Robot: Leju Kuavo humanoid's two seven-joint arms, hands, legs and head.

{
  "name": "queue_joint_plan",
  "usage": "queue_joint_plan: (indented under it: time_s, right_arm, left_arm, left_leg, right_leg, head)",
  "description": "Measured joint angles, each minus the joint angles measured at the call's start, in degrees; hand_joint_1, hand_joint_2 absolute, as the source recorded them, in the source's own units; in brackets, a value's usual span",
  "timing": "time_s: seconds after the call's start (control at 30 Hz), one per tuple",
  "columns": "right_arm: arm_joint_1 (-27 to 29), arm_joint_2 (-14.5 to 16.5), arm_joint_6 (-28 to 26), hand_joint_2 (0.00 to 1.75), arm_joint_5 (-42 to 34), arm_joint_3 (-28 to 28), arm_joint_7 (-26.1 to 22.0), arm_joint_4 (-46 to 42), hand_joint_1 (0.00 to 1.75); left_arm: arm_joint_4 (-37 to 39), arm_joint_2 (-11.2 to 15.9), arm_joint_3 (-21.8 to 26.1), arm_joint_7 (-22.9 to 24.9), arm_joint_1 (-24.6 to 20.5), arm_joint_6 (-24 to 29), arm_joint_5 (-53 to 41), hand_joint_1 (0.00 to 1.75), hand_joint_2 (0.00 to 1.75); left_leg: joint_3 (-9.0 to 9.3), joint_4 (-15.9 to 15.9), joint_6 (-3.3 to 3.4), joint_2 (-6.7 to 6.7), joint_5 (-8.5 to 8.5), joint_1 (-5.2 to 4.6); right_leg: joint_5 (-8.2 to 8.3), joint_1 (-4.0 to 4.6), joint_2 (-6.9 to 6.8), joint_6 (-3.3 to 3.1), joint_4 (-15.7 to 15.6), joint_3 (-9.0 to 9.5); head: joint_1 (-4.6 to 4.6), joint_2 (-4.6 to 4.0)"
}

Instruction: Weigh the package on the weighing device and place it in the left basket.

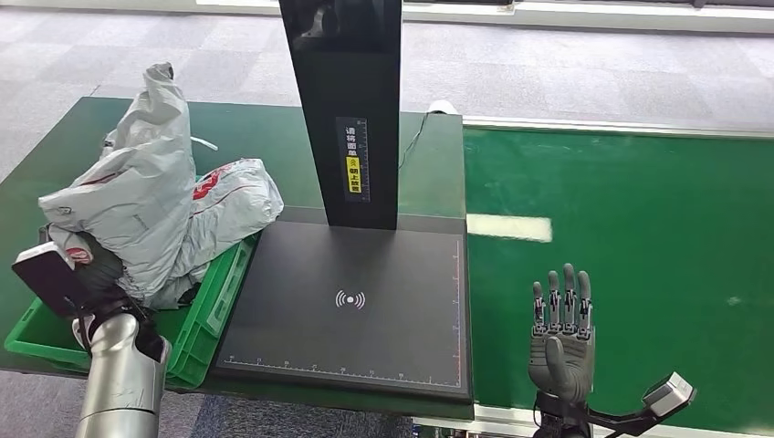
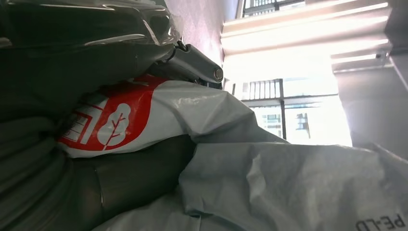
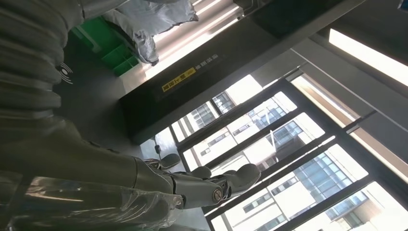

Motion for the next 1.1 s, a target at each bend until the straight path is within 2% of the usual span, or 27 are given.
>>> queue_joint_plan:
  time_s: [0.2,0.37,0.5,0.7,0.8,0.83,0.87,0.93,1.0,1.1]
  right_arm:
    - [0.0,0.0,-0.2,1.75,-0.2,0.0,0.3,0.0,0.00]
    - [-0.1,0.0,-0.3,1.75,-0.4,0.0,0.3,0.0,0.00]
    - [0.0,0.0,-0.4,1.75,-0.4,0.0,0.3,0.0,0.00]
    - [0.0,0.0,-0.5,1.75,-0.5,0.0,0.3,0.0,0.00]
    - [0.2,0.0,-0.6,1.75,-0.6,0.0,0.2,0.0,0.00]
    - [0.3,0.0,-0.6,1.75,-0.7,0.0,0.2,0.0,0.00]
    - [0.3,0.0,-0.6,1.75,-0.7,0.0,0.2,0.0,0.00]
    - [0.4,0.0,-0.5,1.75,-0.8,0.0,0.1,0.0,0.00]
    - [0.5,0.0,-0.3,1.75,-0.8,0.0,0.1,0.0,0.00]
    - [0.4,0.0,0.3,1.75,-0.6,-0.1,0.0,0.0,0.00]
  left_arm:
    - [-9.6,-1.2,2.4,-1.8,5.5,2.1,7.5,1.75,1.75]
    - [-18.8,-2.7,3.7,-1.9,9.9,3.3,9.2,1.75,1.75]
    - [-24.0,-3.6,4.3,-2.0,11.6,3.3,9.6,1.75,1.75]
    - [-27.9,-4.5,4.8,-2.0,12.6,3.4,9.6,1.74,1.75]
    - [-30.4,-5.0,4.8,-2.0,12.9,4.7,8.3,1.54,1.75]
    - [-30.8,-5.1,4.7,-1.9,13.0,5.6,6.9,1.45,1.75]
    - [-30.6,-5.0,4.2,-1.4,13.0,6.6,4.1,1.43,1.75]
    - [-28.4,-4.4,2.4,1.6,12.9,7.9,-5.6,1.54,1.75]
    - [-24.9,-3.5,-0.3,6.9,12.2,8.1,-17.5,1.66,1.75]
    - [-18.9,-2.3,-4.5,14.3,9.9,8.1,-30.9,1.71,1.75]
  left_leg:
    - [-0.40,0.0,-0.02,0.09,-0.01,0.01]
    - [-0.57,0.0,-0.01,0.07,-0.02,0.00]
    - [-0.59,0.0,-0.01,0.06,-0.03,0.00]
    - [-0.58,0.0,-0.01,0.06,-0.02,0.01]
    - [-0.58,0.0,-0.01,0.06,-0.02,0.01]
    - [-0.57,0.0,-0.01,0.06,-0.02,0.00]
    - [-0.57,0.0,-0.01,0.04,-0.02,0.00]
    - [-0.58,0.1,-0.01,0.00,-0.02,-0.01]
    - [-0.59,0.1,-0.01,-0.01,-0.02,-0.01]
    - [-0.57,0.1,0.00,0.00,0.00,-0.01]
  right_leg:
    - [0.00,0.04,0.15,0.00,0.0,-0.45]
    - [0.00,0.04,0.14,0.01,0.0,-0.59]
    - [0.00,0.03,0.13,0.01,0.0,-0.60]
    - [0.00,0.05,0.13,0.00,0.0,-0.60]
    - [0.00,0.05,0.13,0.00,0.0,-0.62]
    - [0.00,0.05,0.13,0.01,0.0,-0.63]
    - [0.00,0.04,0.12,0.01,0.0,-0.65]
    - [0.00,0.03,0.09,0.01,0.0,-0.68]
    - [0.00,0.03,0.07,0.01,0.0,-0.66]
    - [0.04,0.03,0.08,0.02,0.0,-0.62]
  head:
    - [0.00,0.00]
    - [0.01,0.00]
    - [0.01,0.00]
    - [0.01,0.00]
    - [0.01,0.00]
    - [0.01,0.00]
    - [0.01,0.00]
    - [0.01,0.00]
    - [0.01,0.00]
    - [0.01,0.00]
